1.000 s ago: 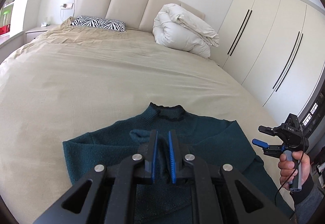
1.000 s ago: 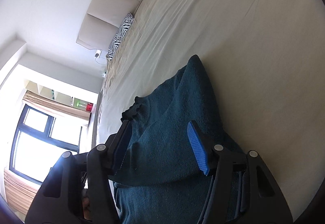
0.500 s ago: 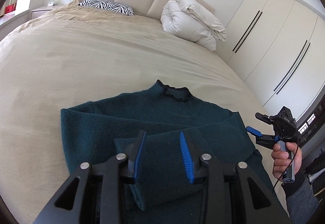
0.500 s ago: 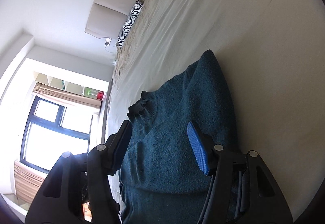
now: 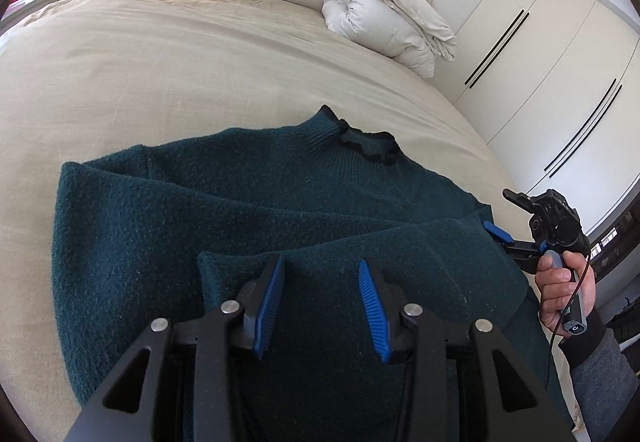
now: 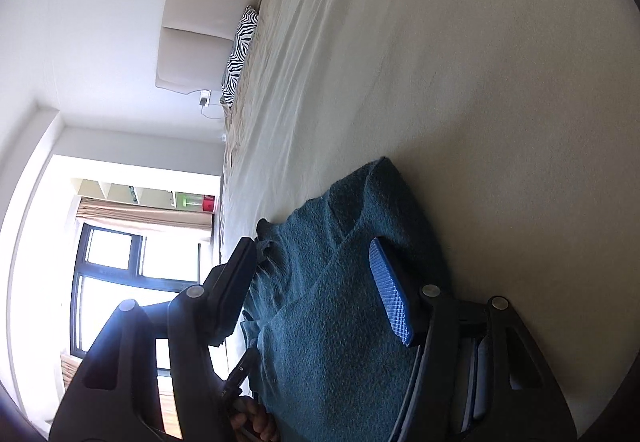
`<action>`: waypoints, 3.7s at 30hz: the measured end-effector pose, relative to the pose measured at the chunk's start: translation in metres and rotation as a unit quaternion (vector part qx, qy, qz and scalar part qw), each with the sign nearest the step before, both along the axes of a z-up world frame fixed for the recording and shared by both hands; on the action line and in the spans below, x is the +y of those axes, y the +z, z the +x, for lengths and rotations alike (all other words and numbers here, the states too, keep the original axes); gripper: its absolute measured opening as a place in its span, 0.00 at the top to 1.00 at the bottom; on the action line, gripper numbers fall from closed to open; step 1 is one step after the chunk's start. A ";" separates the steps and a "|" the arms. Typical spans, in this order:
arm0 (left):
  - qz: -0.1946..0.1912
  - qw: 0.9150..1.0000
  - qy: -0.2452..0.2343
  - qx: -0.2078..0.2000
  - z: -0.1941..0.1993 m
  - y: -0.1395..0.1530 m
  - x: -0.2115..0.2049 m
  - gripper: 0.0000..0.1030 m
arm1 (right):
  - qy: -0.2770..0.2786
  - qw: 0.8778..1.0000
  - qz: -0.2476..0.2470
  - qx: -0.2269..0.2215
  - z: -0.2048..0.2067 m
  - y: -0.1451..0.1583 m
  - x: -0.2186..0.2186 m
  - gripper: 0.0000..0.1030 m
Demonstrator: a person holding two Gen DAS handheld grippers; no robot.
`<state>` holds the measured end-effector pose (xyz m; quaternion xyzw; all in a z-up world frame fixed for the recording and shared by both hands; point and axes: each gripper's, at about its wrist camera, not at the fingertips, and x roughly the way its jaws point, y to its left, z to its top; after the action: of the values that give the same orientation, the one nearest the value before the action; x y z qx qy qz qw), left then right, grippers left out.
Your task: Fold small clothes
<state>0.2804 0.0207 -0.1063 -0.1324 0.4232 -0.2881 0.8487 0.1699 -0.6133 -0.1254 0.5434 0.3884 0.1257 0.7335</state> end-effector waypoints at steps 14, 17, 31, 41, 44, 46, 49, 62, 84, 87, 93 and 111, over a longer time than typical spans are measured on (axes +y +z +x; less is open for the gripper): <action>0.064 0.996 0.064 -0.004 0.006 0.039 0.035 0.35 | 0.100 0.993 -0.025 -0.066 -0.158 0.029 0.091 0.42; 0.068 0.996 0.050 0.033 0.010 0.023 0.034 0.40 | 0.125 0.990 -0.037 -0.053 -0.179 0.013 0.120 0.43; 0.199 0.978 0.039 -0.050 -0.010 0.036 -0.001 0.91 | 0.114 0.990 -0.039 -0.071 -0.209 0.002 0.109 0.46; 0.177 0.982 0.056 -0.044 0.009 0.037 0.003 0.91 | 0.114 0.990 -0.033 -0.071 -0.205 -0.002 0.107 0.46; 0.166 0.984 0.062 -0.022 0.008 0.009 0.014 0.83 | 0.113 0.991 -0.030 -0.059 -0.194 0.000 0.110 0.45; 0.145 0.987 0.073 -0.013 0.008 0.010 0.022 0.72 | 0.113 0.991 -0.037 -0.057 -0.191 0.010 0.110 0.43; 0.129 0.988 0.083 -0.011 0.008 0.017 0.028 0.62 | 0.104 0.990 -0.050 -0.083 -0.177 0.031 0.102 0.42; 0.156 0.983 0.088 -0.029 -0.012 0.008 0.025 0.37 | 0.022 1.000 -0.011 0.000 -0.038 0.012 0.021 0.39; 0.018 0.985 0.163 0.051 -0.258 0.036 0.164 0.17 | -0.083 0.991 -0.108 -0.016 -0.349 0.046 0.005 0.37; 0.026 0.985 0.148 0.079 -0.279 0.024 0.163 0.17 | -0.067 0.987 -0.149 -0.001 -0.362 0.051 0.014 0.37; 0.029 0.988 0.115 0.100 -0.311 0.015 0.155 0.20 | -0.044 0.977 -0.208 0.030 -0.384 0.052 0.025 0.37; 0.081 0.983 0.040 0.160 -0.345 0.006 0.140 0.49 | 0.020 0.968 -0.243 0.060 -0.449 0.057 0.038 0.38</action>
<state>-0.0648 0.1605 -0.1003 -0.1245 0.5699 -0.1935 0.7889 -0.2795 -0.5749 -0.0687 0.3478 0.4609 0.0095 0.8164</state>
